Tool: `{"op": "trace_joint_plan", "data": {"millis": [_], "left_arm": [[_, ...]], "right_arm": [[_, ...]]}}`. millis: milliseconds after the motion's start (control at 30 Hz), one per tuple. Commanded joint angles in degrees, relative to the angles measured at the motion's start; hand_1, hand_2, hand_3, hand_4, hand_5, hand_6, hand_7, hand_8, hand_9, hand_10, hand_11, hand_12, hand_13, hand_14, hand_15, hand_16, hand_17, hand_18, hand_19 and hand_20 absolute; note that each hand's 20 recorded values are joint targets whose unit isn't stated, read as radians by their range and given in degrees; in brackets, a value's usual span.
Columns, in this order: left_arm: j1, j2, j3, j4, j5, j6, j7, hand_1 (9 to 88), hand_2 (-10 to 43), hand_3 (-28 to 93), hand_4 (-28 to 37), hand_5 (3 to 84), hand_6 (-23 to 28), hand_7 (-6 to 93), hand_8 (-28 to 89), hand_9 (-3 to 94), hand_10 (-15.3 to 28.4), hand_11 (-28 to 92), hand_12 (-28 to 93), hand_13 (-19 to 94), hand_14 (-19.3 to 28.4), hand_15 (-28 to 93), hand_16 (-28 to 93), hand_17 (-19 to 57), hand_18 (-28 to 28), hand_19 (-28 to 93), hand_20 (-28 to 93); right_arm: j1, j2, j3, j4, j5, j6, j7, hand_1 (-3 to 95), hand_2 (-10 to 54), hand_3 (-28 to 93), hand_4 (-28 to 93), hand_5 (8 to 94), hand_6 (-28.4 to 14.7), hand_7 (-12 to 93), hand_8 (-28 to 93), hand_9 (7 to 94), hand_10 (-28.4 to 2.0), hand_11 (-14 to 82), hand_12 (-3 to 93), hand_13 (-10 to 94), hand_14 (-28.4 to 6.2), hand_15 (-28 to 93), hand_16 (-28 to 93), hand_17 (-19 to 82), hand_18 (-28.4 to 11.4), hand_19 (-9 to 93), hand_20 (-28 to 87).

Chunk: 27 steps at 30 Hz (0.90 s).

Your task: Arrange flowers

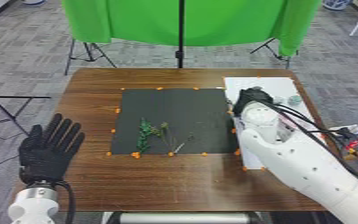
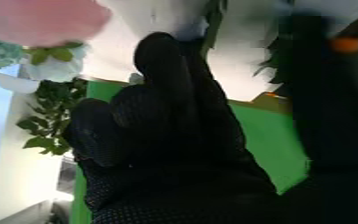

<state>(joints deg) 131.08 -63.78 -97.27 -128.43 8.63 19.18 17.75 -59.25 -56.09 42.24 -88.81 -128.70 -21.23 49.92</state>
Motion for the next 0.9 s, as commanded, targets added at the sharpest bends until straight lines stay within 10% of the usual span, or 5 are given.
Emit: {"op": "trace_joint_plan", "data": {"millis": [33, 500, 900], "left_arm": [[0.24, -0.62, 0.40, 0.04, -0.43, 0.75, -0.99, 24.8, 16.2, 76, -28.3, 42.6, 7.7, 12.1, -9, 34.0, 13.4, 17, 10, 26, 13.6, 28, -4, -4.6, 12.7, 28, 16], [0.60, -1.16, -0.03, 0.18, -1.04, -0.16, -1.16, 24.9, 16.1, 76, -28.3, 42.5, 7.7, 12.0, -9, 34.1, 13.6, 17, 10, 26, 13.6, 28, -5, -4.7, 12.7, 28, 16], [0.77, -0.82, -0.40, 0.33, -0.67, -1.07, -1.47, 24.9, 16.1, 76, -28.3, 42.3, 7.7, 11.8, -9, 34.1, 13.7, 17, 10, 26, 13.6, 28, -5, -4.8, 12.7, 28, 16]], "right_arm": [[-2.99, -1.45, -2.07, 3.57, -1.40, 2.33, 0.83, 57.1, -9.5, 64, -26, 76.0, -6.5, 22, 14, 70.1, -19.3, 47.0, 45.6, 63, -19.4, 83, 39, 36, -28.4, 93, 57], [-9.37, 2.87, 2.68, -9.88, -4.55, 19.12, 0.25, 59.0, -9.5, 70, -22, 79.9, -5.0, 28, 23, 77.8, -17.5, 38.2, 53.0, 67, -18.3, 81, 39, 38, -28.4, 93, 55], [-20.07, -0.19, 8.53, -26.52, 1.30, 15.37, 1.99, 58.3, -9.5, 69, -19, 78.3, -5.2, 29, 24, 77.6, -17.4, 36.5, 52.7, 67, -18.3, 81, 38, 38, -28.4, 93, 55]]}}
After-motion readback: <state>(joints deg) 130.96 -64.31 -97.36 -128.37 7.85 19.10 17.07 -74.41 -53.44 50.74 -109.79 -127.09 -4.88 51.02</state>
